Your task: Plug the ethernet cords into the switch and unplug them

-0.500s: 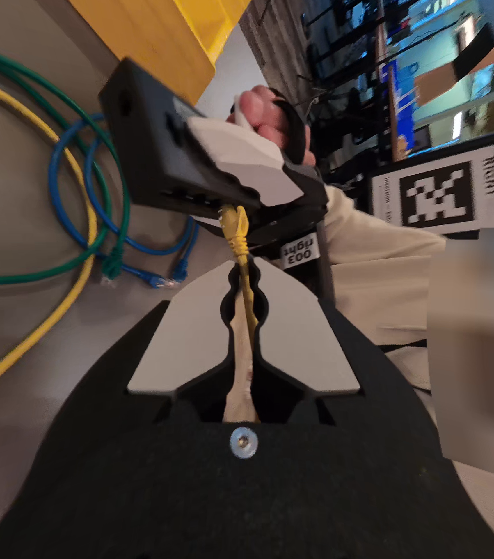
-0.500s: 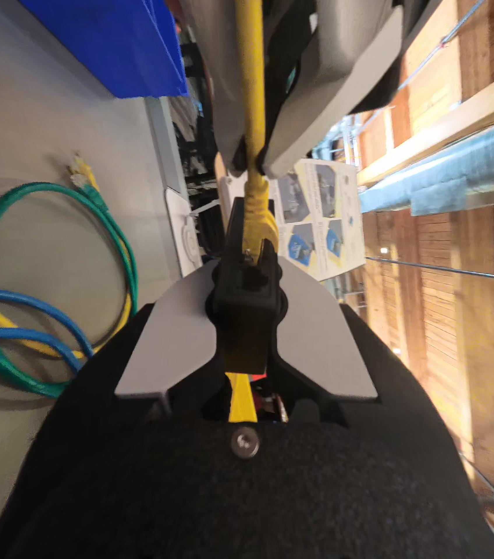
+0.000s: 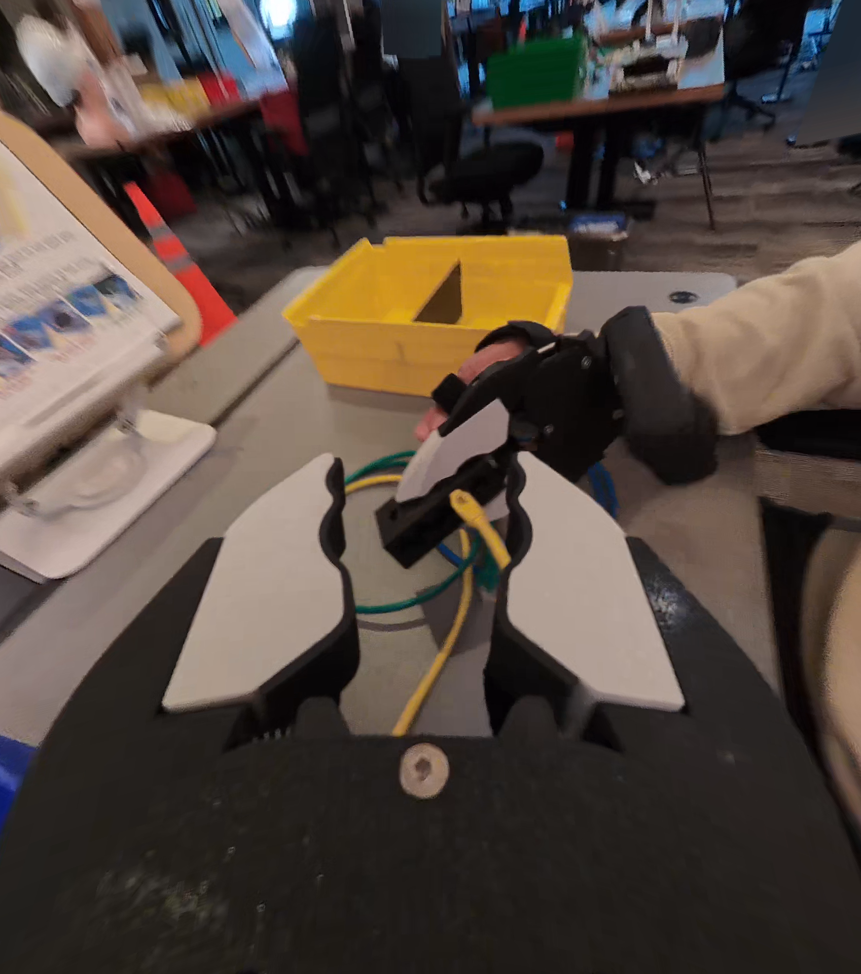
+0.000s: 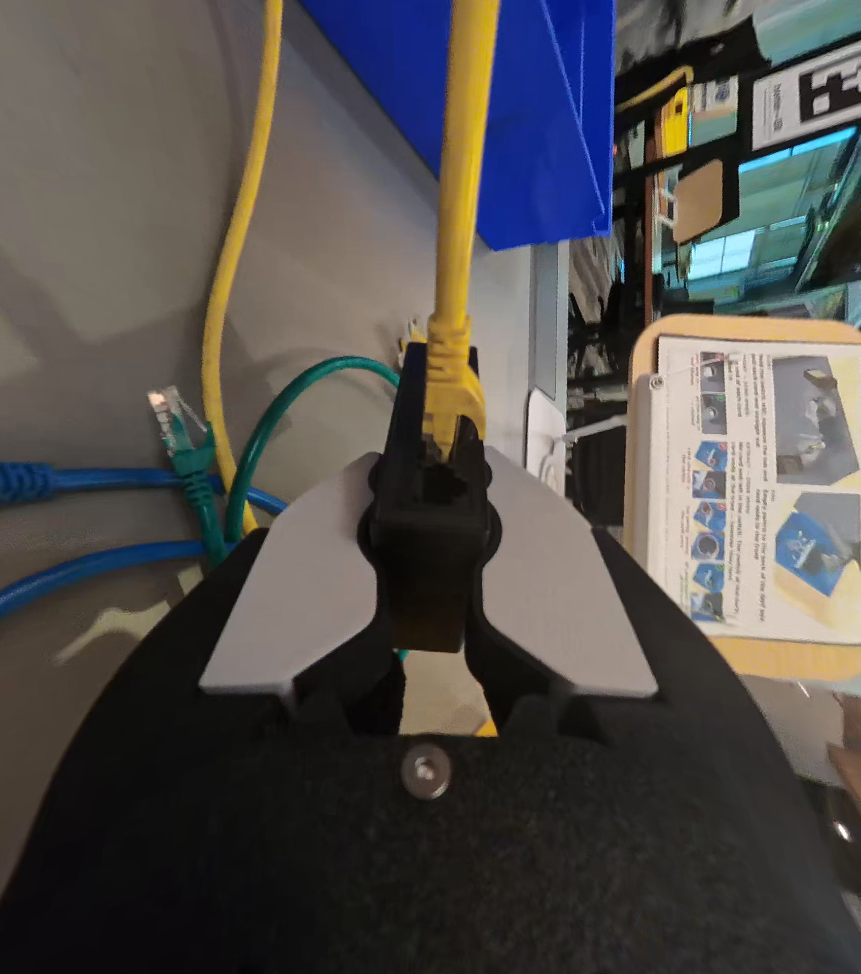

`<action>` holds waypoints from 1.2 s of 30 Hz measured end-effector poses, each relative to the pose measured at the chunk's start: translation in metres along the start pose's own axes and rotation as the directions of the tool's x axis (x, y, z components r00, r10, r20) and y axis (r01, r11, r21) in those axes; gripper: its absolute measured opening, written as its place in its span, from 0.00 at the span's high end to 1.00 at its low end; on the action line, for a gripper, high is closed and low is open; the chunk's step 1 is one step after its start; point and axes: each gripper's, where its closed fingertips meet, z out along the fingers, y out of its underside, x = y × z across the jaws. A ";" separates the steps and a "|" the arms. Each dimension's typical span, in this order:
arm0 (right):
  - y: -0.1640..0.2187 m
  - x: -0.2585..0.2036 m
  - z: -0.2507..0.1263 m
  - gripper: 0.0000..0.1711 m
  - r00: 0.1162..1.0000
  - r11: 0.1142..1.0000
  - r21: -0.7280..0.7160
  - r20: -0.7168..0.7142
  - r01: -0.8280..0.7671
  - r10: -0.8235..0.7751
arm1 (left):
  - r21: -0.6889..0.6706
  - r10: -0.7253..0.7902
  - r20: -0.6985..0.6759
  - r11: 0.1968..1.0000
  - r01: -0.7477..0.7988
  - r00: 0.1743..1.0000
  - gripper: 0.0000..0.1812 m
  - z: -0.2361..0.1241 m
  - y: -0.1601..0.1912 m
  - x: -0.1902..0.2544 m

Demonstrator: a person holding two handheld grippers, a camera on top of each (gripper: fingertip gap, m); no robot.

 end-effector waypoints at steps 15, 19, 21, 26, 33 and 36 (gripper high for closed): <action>-0.007 -0.007 0.006 0.82 0.993 0.973 0.200 0.019 -0.115 0.113 | 0.005 0.355 -0.336 0.927 -0.376 0.872 0.88 0.067 0.077 0.022; 0.005 -0.006 0.007 0.82 0.990 0.973 0.180 0.032 -0.143 0.139 | 0.044 0.397 -0.312 0.914 -0.404 0.863 0.88 0.078 0.075 0.020; 0.006 -0.007 0.007 0.82 0.990 0.974 0.178 0.035 -0.143 0.139 | 0.065 0.425 -0.293 0.903 -0.426 0.857 0.85 0.081 0.075 0.020; 0.004 -0.011 0.008 0.82 0.991 0.976 0.177 0.048 -0.131 0.124 | 0.063 0.453 -0.297 0.887 -0.457 0.841 0.87 0.084 0.076 0.024; 0.006 -0.013 0.009 0.81 0.995 0.983 0.153 0.034 -0.102 0.098 | 0.044 0.550 -0.254 0.828 -0.559 0.795 0.90 0.086 0.079 0.023; 0.006 -0.013 0.008 0.82 0.991 0.977 0.167 0.046 -0.131 0.125 | 0.029 0.482 -0.260 0.870 -0.492 0.837 0.90 0.088 0.078 0.024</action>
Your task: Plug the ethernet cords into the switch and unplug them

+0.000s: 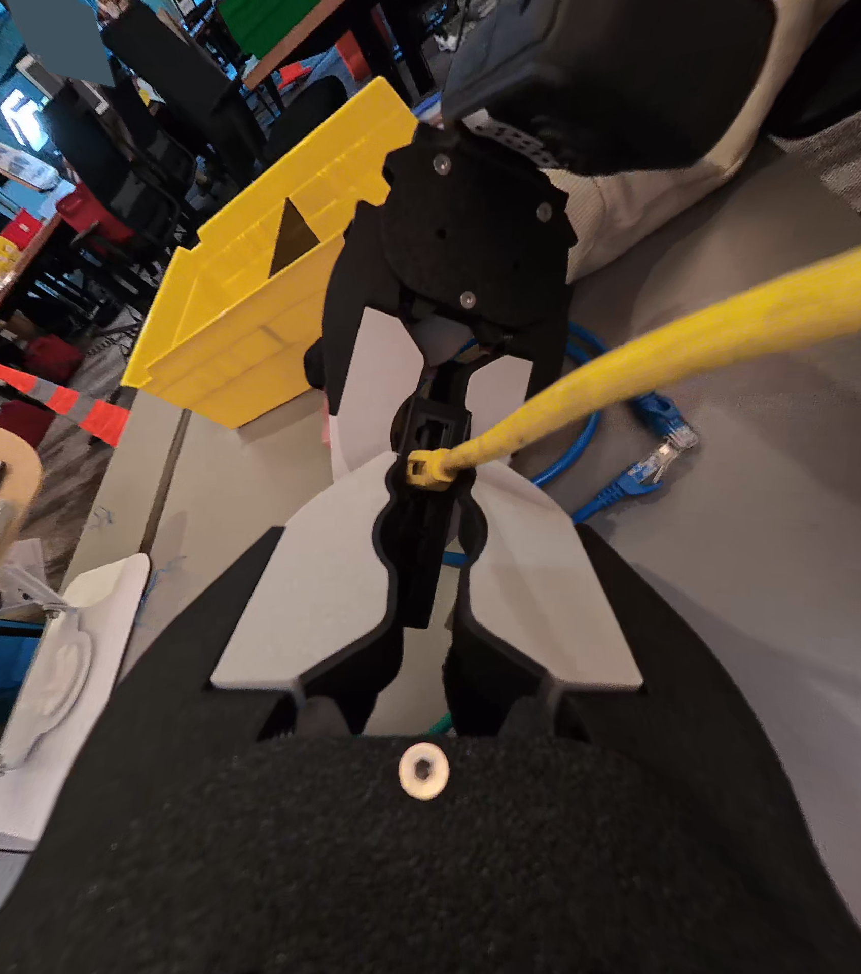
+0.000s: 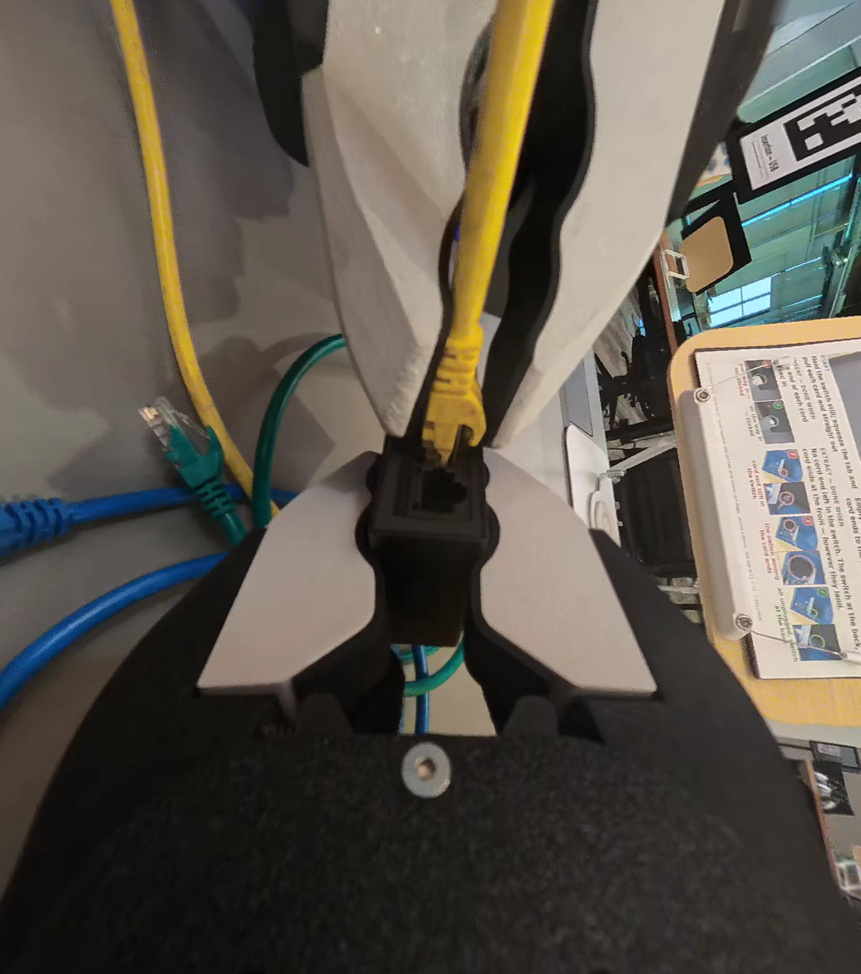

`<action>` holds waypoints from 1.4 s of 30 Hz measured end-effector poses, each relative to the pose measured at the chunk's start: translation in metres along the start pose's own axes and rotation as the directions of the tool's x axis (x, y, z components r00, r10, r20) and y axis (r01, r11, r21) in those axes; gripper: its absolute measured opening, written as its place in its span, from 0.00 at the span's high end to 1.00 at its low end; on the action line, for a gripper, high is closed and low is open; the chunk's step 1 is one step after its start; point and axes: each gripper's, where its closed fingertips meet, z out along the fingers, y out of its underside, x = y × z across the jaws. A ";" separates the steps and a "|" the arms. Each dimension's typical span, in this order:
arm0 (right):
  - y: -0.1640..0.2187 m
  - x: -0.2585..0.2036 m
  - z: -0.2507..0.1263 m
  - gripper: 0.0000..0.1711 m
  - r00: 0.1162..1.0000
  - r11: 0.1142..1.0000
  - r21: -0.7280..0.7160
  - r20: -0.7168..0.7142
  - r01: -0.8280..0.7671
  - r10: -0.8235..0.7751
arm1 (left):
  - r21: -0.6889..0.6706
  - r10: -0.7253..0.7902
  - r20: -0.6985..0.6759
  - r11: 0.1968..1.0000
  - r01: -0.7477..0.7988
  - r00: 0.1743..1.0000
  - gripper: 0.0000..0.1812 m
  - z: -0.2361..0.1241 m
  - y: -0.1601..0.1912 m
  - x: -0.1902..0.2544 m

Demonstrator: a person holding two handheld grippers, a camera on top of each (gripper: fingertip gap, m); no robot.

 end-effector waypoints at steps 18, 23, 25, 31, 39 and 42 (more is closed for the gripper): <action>0.012 0.000 0.006 0.82 0.999 0.997 -0.080 -0.038 -0.004 0.001 | -0.105 -0.151 -0.041 0.984 0.146 0.988 0.90 0.004 0.011 0.003; 0.016 -0.008 0.010 0.81 1.000 0.995 -0.103 -0.008 -0.009 0.008 | -0.133 -0.188 -0.064 0.975 0.178 0.980 0.90 0.005 0.018 0.007; 0.017 -0.008 0.011 0.81 1.000 0.994 -0.111 -0.009 0.005 -0.006 | -0.149 -0.179 -0.062 0.974 0.169 0.982 0.90 0.004 0.020 0.007; 0.017 0.009 0.010 0.82 0.995 0.991 -0.130 -0.096 -0.008 -0.005 | -0.176 -0.189 0.051 0.965 0.195 0.981 0.89 -0.001 0.016 -0.004; 0.019 0.012 0.004 0.82 0.992 0.987 -0.153 -0.110 0.038 -0.056 | -0.157 -0.010 0.136 0.987 0.032 0.991 0.89 -0.002 0.007 -0.005; 0.019 0.013 0.001 0.82 0.992 0.988 -0.152 -0.110 0.036 -0.053 | -0.151 0.055 0.152 0.988 -0.032 0.987 0.93 0.002 0.004 -0.004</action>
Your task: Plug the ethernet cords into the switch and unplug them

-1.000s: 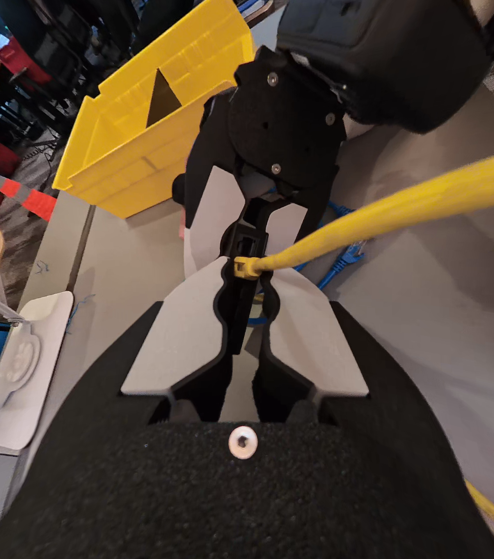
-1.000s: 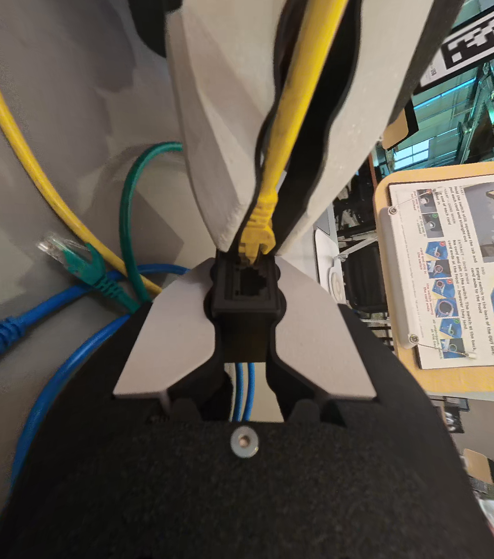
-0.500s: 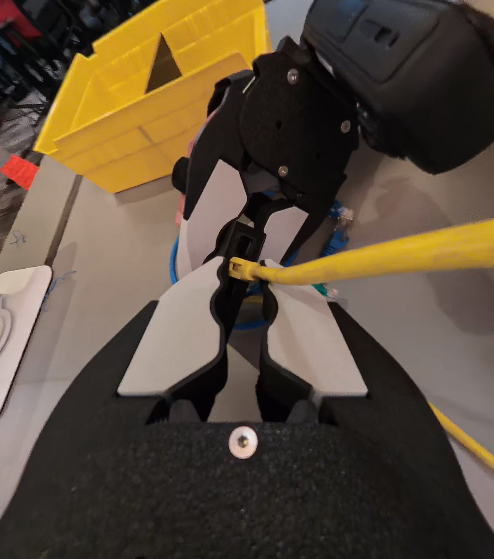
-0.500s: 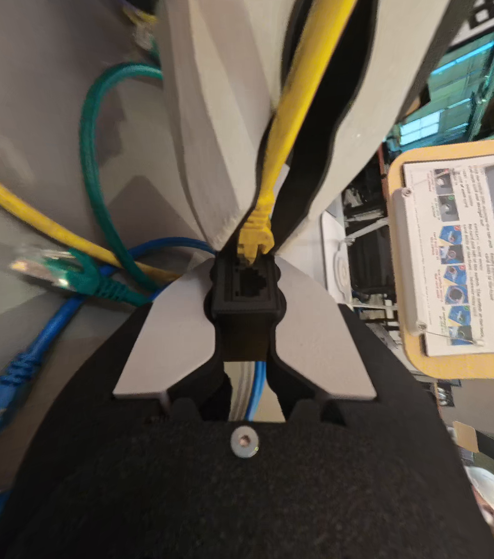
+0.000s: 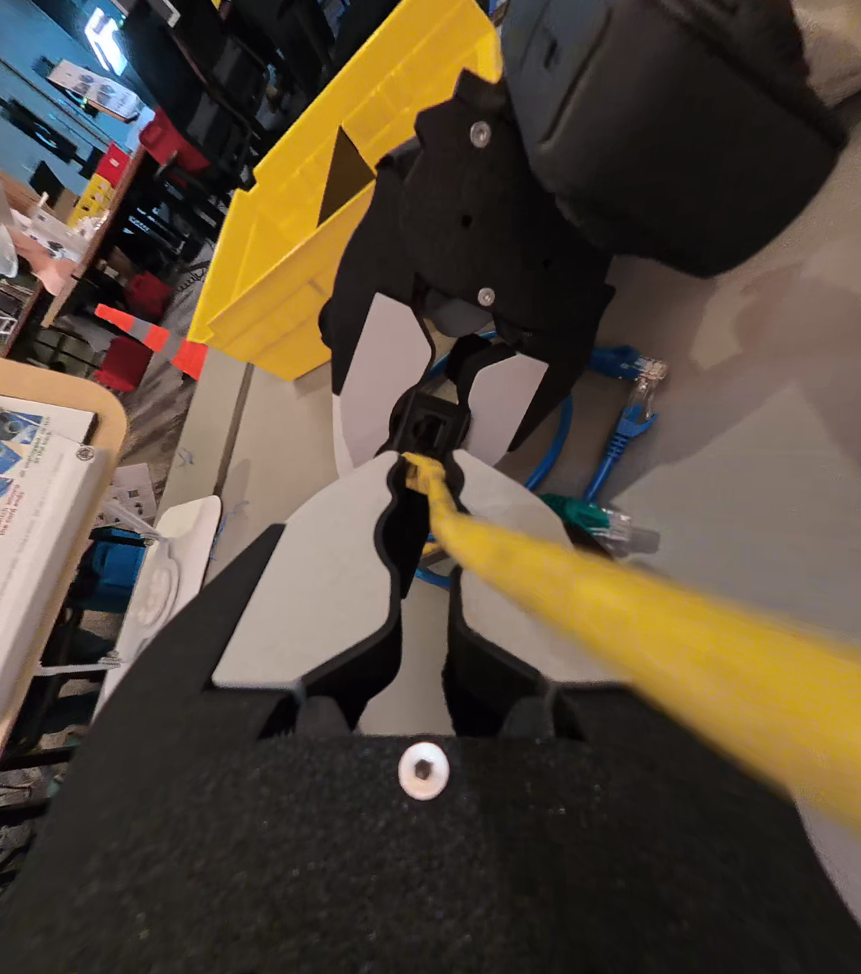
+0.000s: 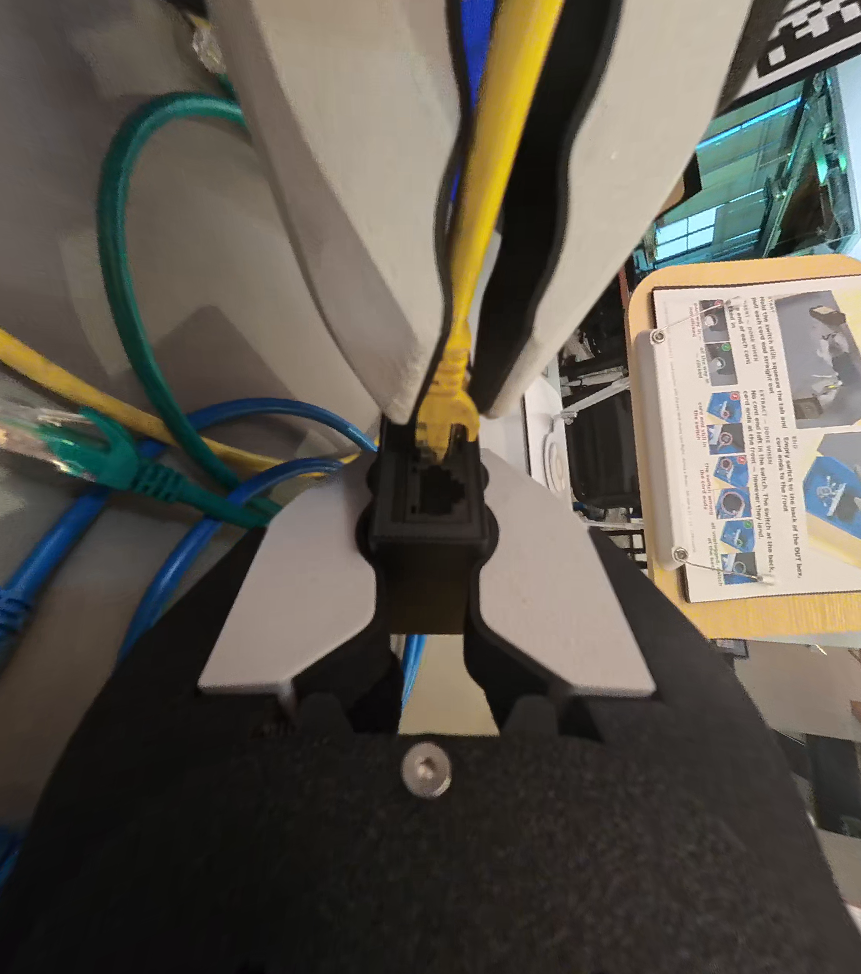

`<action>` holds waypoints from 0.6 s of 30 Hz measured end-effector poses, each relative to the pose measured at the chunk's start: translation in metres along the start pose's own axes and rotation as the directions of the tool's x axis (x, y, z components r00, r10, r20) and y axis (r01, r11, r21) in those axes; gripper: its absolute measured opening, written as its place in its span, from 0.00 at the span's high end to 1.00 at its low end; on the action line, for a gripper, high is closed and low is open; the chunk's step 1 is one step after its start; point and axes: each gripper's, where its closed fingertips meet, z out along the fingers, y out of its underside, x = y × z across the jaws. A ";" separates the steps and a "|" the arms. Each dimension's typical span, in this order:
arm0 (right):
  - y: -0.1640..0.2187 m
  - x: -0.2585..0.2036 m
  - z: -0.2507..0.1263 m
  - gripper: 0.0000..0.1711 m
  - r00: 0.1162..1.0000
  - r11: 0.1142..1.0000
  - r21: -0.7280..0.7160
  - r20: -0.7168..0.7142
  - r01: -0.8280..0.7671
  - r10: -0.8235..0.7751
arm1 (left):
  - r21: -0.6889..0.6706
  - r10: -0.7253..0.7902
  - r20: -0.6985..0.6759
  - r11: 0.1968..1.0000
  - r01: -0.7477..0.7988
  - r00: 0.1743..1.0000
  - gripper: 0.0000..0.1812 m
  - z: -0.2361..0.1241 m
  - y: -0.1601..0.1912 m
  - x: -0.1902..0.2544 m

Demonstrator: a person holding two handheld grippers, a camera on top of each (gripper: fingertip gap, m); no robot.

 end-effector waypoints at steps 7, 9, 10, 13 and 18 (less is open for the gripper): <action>-0.001 -0.001 -0.004 0.82 0.995 0.996 -0.001 -0.042 0.088 -0.088 | 0.019 -0.076 -0.100 0.997 0.078 0.992 0.92 -0.001 -0.001 0.008; -0.002 -0.003 -0.004 0.82 0.994 0.995 -0.003 -0.047 0.100 -0.100 | 0.005 -0.123 -0.137 0.992 0.124 0.983 0.91 -0.001 0.000 0.011; -0.002 -0.004 -0.003 0.82 0.994 0.994 -0.007 -0.044 0.105 -0.105 | -0.002 -0.140 -0.149 0.990 0.142 0.979 0.91 -0.001 0.002 0.013; -0.002 -0.005 -0.003 0.82 0.988 0.990 -0.013 -0.057 0.141 -0.141 | 0.002 -0.129 -0.165 0.991 0.131 0.978 0.91 -0.001 0.003 0.016; -0.001 -0.004 -0.001 0.82 0.982 0.986 -0.033 -0.086 0.165 -0.167 | -0.042 -0.172 -0.200 0.985 0.167 0.965 0.91 -0.001 0.007 0.017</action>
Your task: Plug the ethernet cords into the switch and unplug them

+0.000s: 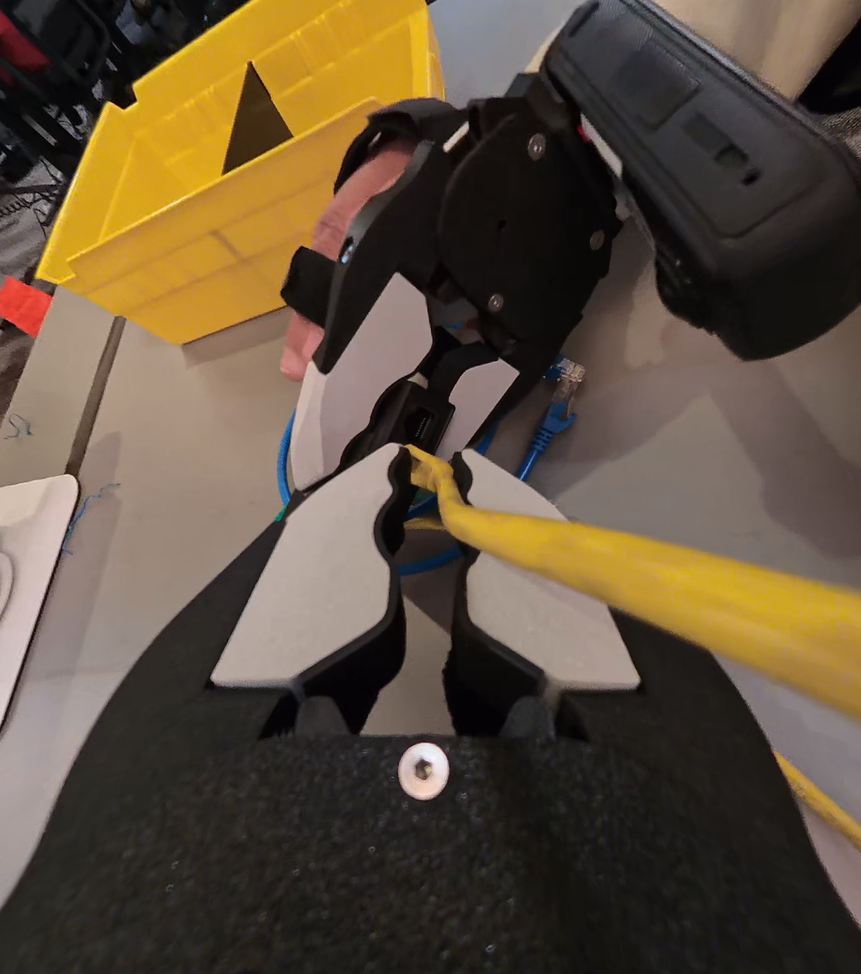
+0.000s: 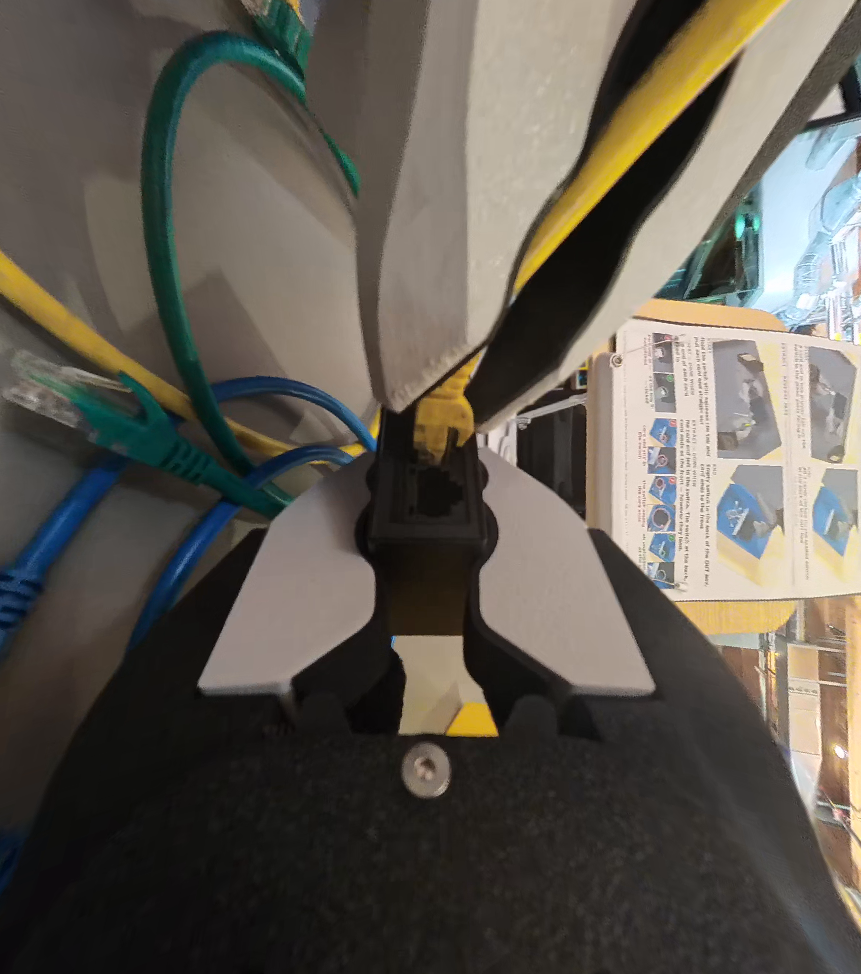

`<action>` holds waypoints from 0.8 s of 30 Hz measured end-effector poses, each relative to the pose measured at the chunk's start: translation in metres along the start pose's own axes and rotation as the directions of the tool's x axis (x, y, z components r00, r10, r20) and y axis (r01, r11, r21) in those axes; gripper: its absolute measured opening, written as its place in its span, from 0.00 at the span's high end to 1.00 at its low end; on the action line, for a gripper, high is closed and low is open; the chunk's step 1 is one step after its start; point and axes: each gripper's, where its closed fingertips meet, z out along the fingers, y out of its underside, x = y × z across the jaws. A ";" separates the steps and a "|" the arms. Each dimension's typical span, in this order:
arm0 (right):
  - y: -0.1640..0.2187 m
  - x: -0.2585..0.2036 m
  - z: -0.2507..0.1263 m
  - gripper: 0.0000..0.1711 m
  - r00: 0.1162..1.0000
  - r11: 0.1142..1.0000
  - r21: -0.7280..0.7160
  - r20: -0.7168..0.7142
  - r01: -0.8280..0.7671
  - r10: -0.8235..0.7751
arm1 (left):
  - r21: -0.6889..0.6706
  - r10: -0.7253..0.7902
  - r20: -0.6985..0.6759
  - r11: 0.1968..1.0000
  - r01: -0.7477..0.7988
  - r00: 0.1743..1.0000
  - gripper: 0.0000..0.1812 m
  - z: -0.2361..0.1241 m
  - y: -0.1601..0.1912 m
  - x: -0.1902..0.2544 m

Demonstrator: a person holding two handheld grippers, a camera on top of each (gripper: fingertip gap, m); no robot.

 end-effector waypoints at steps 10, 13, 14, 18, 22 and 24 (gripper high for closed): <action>0.005 -0.010 0.011 0.82 0.996 0.998 -0.018 0.071 -0.056 0.057 | -0.044 -0.044 -0.012 0.998 0.044 0.999 0.92 0.004 0.010 -0.004; 0.010 -0.005 0.015 0.82 1.000 0.998 -0.055 0.017 0.002 -0.001 | -0.071 -0.065 0.048 0.995 0.068 0.997 0.90 0.001 0.013 -0.007; 0.012 -0.004 0.015 0.82 1.000 0.998 -0.064 0.009 0.008 -0.008 | -0.101 -0.067 0.088 0.992 0.076 0.994 0.85 -0.003 0.018 -0.008; 0.023 0.013 0.011 0.82 0.998 0.995 -0.100 -0.054 -0.018 0.013 | -0.281 -0.164 0.300 0.926 0.251 0.940 0.81 -0.039 0.053 -0.021; 0.020 0.022 0.008 0.82 0.992 0.991 -0.124 -0.112 0.052 -0.066 | -0.182 -0.337 0.609 0.821 0.541 0.718 0.87 -0.107 0.062 -0.061; 0.014 0.019 0.008 0.82 0.989 0.990 -0.119 -0.114 0.077 -0.090 | 0.030 -0.472 0.602 0.820 0.572 0.644 0.90 -0.129 0.030 -0.078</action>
